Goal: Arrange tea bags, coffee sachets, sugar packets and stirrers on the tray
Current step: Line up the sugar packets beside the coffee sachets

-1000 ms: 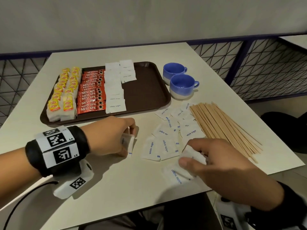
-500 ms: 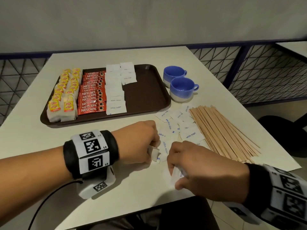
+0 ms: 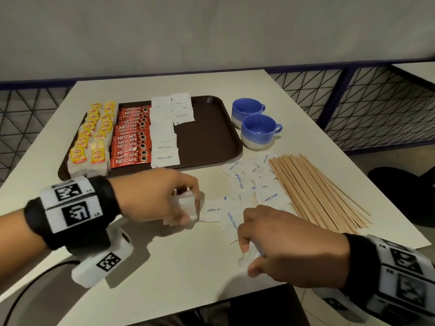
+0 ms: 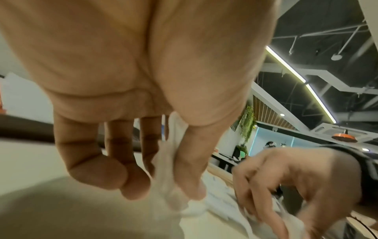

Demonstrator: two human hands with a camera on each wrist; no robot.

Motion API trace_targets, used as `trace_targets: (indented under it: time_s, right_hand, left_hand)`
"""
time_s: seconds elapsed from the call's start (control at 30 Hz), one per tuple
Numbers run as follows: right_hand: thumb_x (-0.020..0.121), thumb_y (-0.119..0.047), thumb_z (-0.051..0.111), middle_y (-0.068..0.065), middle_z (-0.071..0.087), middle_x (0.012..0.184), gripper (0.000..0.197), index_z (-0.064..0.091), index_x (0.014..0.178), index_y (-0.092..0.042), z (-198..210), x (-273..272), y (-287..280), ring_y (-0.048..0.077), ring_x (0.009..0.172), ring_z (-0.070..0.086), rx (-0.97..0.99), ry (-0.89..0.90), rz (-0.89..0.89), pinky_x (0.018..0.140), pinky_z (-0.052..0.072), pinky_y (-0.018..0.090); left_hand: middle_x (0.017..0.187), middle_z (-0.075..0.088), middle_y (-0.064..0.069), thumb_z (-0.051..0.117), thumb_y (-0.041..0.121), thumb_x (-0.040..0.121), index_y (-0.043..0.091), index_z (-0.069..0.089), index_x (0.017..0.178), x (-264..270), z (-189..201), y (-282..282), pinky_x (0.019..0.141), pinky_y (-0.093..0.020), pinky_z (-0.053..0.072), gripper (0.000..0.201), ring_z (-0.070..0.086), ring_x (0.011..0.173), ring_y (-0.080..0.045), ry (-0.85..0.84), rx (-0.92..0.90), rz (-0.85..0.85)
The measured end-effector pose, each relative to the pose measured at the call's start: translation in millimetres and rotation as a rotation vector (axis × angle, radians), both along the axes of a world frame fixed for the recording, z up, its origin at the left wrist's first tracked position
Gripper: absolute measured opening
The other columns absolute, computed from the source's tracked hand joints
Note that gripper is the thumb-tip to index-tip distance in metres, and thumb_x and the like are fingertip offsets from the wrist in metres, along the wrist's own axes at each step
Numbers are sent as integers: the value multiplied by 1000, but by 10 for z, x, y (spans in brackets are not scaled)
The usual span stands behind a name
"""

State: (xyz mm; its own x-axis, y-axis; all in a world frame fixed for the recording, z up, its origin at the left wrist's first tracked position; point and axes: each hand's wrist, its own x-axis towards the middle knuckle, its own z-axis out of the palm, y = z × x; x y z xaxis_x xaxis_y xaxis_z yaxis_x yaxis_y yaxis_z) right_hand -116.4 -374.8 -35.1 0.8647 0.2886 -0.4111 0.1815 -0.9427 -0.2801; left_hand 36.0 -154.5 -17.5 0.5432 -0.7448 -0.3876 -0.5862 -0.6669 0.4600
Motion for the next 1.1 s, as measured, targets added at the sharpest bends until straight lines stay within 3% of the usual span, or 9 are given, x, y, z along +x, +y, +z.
trace_targets:
  time_s: [0.07,0.17,0.33,0.43,0.53,0.7,0.8,0.93,1.1]
  right_hand:
    - [88,-48,76,-18,51,96,31,64,110,-31,81,17,-22,0,97,50,54,4,-37,78,41,23]
    - [82,-46,83,-17,55,75,30,69,103,-30,242,155,-33,-12,76,53,133,-65,-115,63,36,15]
    - [80,-42,86,-11,53,112,30,64,99,-31,202,458,37,9,95,51,48,-114,-72,79,44,26]
    - [82,-35,85,-6,50,107,34,53,90,-30,104,517,84,16,93,51,-34,-75,-24,73,41,27]
    - [81,-29,86,-8,52,91,40,46,85,-30,65,525,74,15,82,53,-18,-86,-20,63,37,25]
    - [77,-32,89,-13,57,95,48,48,100,-37,147,520,-68,6,84,55,96,-112,-153,71,48,27]
    - [74,-45,90,-18,58,97,51,57,112,-41,348,569,-330,0,83,56,99,-188,-241,70,42,19]
    - [76,-54,85,-13,68,83,32,71,96,-35,578,575,-712,-4,75,57,52,-254,-312,61,41,12]
    - [79,-51,84,-18,70,76,22,75,88,-33,556,569,-774,-2,70,60,79,-136,-276,61,44,14]
  left_hand:
    - [91,73,23,78,46,88,42,70,95,39,111,12,86,-37,56,12,68,87,-3,30,-47,-46]
    - [101,72,21,79,47,86,39,73,96,50,120,-82,91,-36,54,14,67,95,-4,3,-78,-46]
    - [124,58,16,90,43,74,32,77,105,-45,-132,-395,97,-36,51,36,59,109,-9,-151,-4,-143]
    - [115,60,7,86,29,74,27,72,111,-150,-265,-500,89,-32,51,39,60,103,-16,-233,14,-140]
    - [105,61,5,82,19,72,30,58,104,-170,-318,-499,82,-37,52,42,59,94,-19,-223,-37,-98]
    - [110,65,9,90,33,73,34,52,121,-101,-345,-419,81,-31,49,61,61,96,-17,-163,35,-5]
    - [104,57,7,86,43,76,32,56,103,-56,-362,-320,76,-32,44,42,56,91,-17,-229,78,-17]
    - [93,59,7,85,43,78,26,56,88,15,-321,-176,73,-37,48,35,58,85,-18,-260,51,11]
    - [87,70,4,87,53,75,22,68,91,73,-109,-230,76,-43,55,40,63,79,-19,-127,-3,0]
